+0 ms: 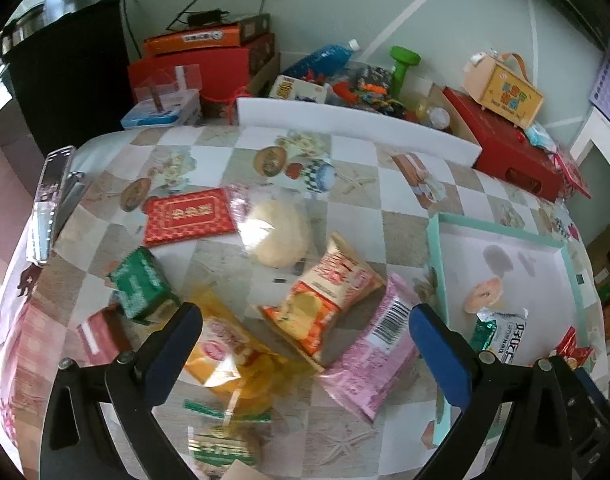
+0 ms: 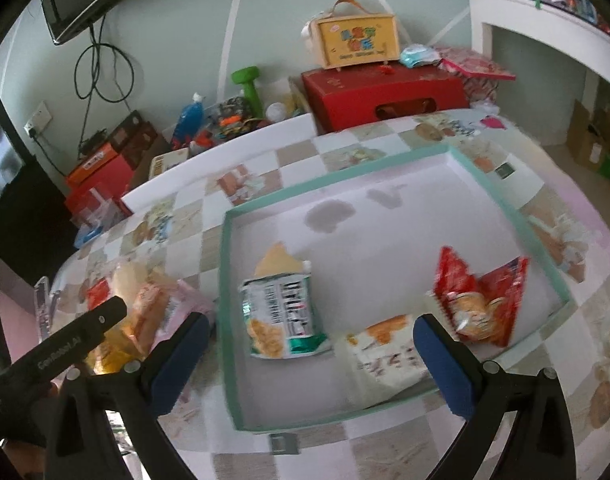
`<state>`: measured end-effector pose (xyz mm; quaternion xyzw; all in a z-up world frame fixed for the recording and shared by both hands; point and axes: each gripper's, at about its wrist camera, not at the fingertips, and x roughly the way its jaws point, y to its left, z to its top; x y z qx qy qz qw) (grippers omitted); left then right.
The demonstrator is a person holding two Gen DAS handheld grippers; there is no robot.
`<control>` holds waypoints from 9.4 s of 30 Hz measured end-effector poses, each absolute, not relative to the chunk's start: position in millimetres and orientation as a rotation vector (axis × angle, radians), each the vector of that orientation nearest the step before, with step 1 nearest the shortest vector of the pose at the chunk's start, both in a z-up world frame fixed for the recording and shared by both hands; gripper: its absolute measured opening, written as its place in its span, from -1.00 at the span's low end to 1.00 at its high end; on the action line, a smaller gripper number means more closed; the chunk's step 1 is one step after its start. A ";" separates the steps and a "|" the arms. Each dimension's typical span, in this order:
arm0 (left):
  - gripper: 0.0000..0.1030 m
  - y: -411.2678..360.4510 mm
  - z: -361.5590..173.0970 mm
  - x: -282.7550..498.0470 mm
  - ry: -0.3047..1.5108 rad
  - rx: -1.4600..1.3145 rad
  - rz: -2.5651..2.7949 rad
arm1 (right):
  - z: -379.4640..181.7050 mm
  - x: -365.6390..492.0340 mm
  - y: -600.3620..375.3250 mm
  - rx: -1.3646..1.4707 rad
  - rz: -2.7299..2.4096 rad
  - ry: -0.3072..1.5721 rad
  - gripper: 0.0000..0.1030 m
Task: Organize snacks
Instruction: 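Move both open tools back toward the remaining snack pile, then grasp the green cookie pack with the right tool while the left tool grasps the red box, then carry the green cookie pack and red box over the teal tray, then open both tools to drop the cookie pack and red box into the tray, then move both open tools back over the snack pile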
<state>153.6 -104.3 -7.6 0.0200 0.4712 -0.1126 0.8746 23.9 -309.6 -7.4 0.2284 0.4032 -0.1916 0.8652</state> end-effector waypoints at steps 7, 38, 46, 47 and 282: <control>1.00 -59.9 3.8 159.6 0.966 0.009 -0.146 | -6.8 40.0 -279.1 0.478 -0.305 0.864 1.00; 0.99 51.0 -51.5 170.0 1.188 -0.071 0.010 | -60.0 86.2 -127.0 0.297 0.012 1.137 1.00; 0.99 64.7 -70.0 181.5 1.244 -0.123 0.042 | -74.6 90.9 -100.5 0.233 0.046 1.190 1.00; 0.99 66.0 -71.6 182.3 1.248 -0.130 0.046 | -77.3 91.1 -97.6 0.223 0.047 1.198 1.00; 0.90 -0.1 -78.5 203.4 1.268 -0.202 -0.129 | -39.4 114.7 -215.3 0.500 -0.150 1.000 0.91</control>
